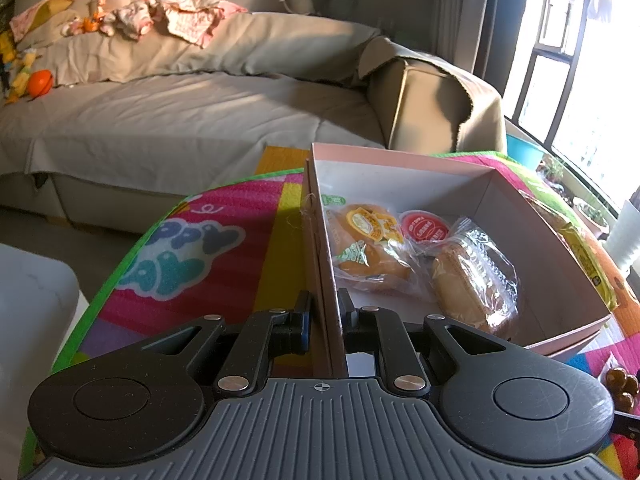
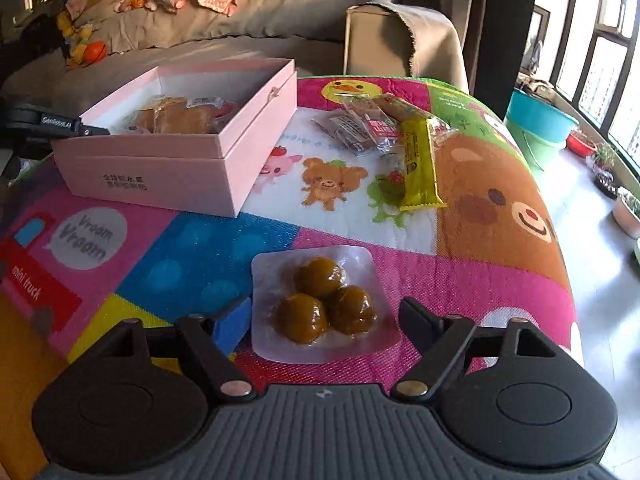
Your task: Organize objects
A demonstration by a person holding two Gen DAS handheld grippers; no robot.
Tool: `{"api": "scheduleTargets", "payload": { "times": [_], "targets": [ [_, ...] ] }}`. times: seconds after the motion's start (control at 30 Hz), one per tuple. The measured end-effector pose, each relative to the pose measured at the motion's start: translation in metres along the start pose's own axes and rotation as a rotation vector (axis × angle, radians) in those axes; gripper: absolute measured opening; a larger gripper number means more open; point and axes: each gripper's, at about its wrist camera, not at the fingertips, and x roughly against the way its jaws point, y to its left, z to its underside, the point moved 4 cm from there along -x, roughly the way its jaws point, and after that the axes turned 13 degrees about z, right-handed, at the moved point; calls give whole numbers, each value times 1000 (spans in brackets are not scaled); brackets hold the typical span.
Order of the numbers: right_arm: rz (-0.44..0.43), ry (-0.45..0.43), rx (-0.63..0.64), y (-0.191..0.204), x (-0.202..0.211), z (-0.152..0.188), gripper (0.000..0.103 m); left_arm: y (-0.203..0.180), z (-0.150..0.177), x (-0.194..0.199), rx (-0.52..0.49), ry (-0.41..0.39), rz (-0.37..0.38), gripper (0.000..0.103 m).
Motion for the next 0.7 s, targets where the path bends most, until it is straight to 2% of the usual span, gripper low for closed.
{"api": "scheduleTargets", "payload": {
  "times": [0.23, 0.3, 0.43, 0.6, 0.67, 0.7],
  "targets": [
    [-26, -3, 4, 10, -9, -8, 87, -2, -1, -1, 2, 1, 4, 15],
    [-36, -5, 16, 14, -6, -9, 78, -2, -1, -1, 2, 1, 3, 15],
    [-26, -2, 48, 20, 5, -6, 78, -2, -2, -1, 2, 0, 6, 15],
    [-55, -17, 51, 22, 28, -8, 78, -1, -1, -1, 2, -1, 5, 15],
    [-74, -27, 59, 23, 39, -17, 54, -1, -1, -1, 4, -2, 7, 15],
    [-89, -37, 42, 21, 45, -24, 49, -1, -1, -1, 3, -2, 6, 15]
  ]
}}
